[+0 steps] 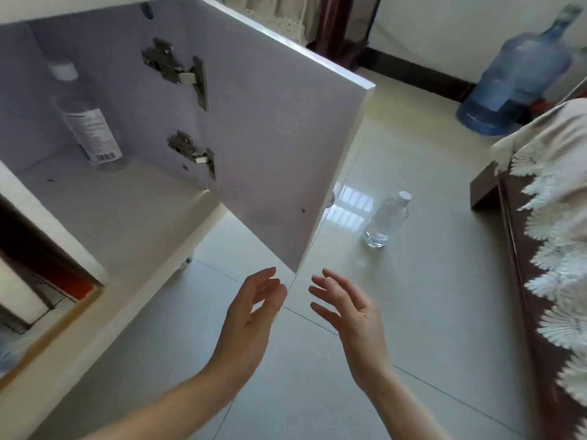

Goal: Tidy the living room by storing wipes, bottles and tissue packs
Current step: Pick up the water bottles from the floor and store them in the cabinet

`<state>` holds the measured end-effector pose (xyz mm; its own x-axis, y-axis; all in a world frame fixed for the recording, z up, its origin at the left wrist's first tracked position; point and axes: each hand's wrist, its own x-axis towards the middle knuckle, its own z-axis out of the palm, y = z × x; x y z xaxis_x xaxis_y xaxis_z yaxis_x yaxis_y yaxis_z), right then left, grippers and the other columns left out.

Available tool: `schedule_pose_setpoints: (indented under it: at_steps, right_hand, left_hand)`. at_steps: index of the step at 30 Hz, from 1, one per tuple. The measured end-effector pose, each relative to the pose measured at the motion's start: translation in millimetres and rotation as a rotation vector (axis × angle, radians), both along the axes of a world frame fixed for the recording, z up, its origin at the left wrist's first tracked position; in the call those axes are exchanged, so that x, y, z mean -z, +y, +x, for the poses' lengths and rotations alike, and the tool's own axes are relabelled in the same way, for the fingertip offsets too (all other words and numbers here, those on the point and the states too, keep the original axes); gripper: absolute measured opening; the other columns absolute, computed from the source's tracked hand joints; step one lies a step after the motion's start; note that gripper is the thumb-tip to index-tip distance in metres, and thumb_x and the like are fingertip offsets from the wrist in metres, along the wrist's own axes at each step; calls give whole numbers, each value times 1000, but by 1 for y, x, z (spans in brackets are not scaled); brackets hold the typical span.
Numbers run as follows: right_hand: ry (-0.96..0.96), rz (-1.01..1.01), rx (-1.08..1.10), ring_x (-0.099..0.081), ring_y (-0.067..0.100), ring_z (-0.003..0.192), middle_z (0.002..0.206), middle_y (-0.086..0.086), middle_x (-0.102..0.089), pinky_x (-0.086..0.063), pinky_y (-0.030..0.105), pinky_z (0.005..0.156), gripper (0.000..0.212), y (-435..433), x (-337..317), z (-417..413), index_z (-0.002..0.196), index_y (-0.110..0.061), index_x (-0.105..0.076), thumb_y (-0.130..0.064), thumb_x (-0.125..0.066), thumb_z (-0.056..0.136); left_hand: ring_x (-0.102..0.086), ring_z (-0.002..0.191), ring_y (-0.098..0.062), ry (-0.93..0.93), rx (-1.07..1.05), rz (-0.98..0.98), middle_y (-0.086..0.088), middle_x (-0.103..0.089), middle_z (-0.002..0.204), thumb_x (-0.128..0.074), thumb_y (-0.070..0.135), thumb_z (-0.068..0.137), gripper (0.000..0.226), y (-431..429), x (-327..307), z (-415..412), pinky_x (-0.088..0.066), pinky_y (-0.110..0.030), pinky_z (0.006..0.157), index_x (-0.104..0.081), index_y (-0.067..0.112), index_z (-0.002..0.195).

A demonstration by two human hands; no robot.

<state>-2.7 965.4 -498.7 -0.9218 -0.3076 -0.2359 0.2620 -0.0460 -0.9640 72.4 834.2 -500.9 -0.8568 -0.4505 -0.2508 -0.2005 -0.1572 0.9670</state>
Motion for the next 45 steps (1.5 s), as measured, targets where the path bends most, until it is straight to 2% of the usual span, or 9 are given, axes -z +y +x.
schedule_pose_setpoints:
  at_steps: [4,11,14,19,25,29,36,41,45]
  right_hand:
    - [-14,2,83,-69,16,101,107,3,-73,-55,31,80,60,28,2,-11,110,-17,-68,-51,-71,60]
    - [-28,-14,199,-69,17,100,111,6,-71,-56,32,79,36,68,13,-52,107,-18,-67,-35,-68,76]
    - [-36,-12,245,-69,18,102,114,7,-69,-56,32,78,29,83,23,-80,115,-13,-63,-24,-62,89]
    - [-66,-6,293,-66,22,105,114,3,-68,-55,38,80,26,100,41,-130,114,-19,-61,-28,-60,90]
    - [-78,-5,279,-64,17,107,114,-1,-67,-55,33,79,20,105,65,-182,110,-27,-59,-30,-61,91]
    - [-71,17,256,-61,10,110,111,-9,-65,-55,30,81,43,103,80,-212,130,-18,-52,-29,-63,89]
    - [-82,107,211,-52,15,120,141,3,-43,-45,38,103,81,100,110,-261,148,-23,-29,-29,-74,82]
    - [0,45,130,-68,3,98,117,-15,-67,-53,20,76,55,96,127,-280,131,-28,-55,-23,-76,81]
    - [9,-13,142,-68,12,102,115,-9,-70,-53,37,94,41,97,138,-287,120,-31,-62,-16,-73,83]
  left_hand:
    - [-52,114,7,-2,120,-35,22,-58,119,-50,55,80,32,27,0,-14,-38,-7,81,-53,47,110]
    - [-53,103,18,19,268,-6,18,-58,117,-56,40,91,17,67,-1,-69,-41,-2,77,-51,45,107]
    - [-53,95,22,41,296,-4,19,-58,111,-57,38,93,17,80,-3,-105,-39,2,73,-50,44,107]
    - [-51,108,8,30,303,-20,10,-56,120,-56,39,94,21,102,8,-162,-40,-12,86,-47,47,110]
    - [-52,99,11,-3,206,-2,18,-56,110,-57,40,93,31,115,30,-223,-40,-3,71,-48,36,121]
    - [-54,102,1,-10,144,-23,5,-54,123,-59,43,91,49,117,47,-260,-38,-10,74,-46,27,135]
    - [-45,127,-16,-81,125,-46,-1,-40,145,-64,45,88,63,119,79,-313,-35,-26,94,-39,28,143]
    - [-50,129,-17,-74,196,2,11,-58,125,-65,40,89,53,115,97,-338,-44,-27,99,-46,29,138]
    - [-54,126,-19,-52,238,32,-2,-58,135,-65,39,89,48,108,108,-346,-42,-44,108,-53,26,133]
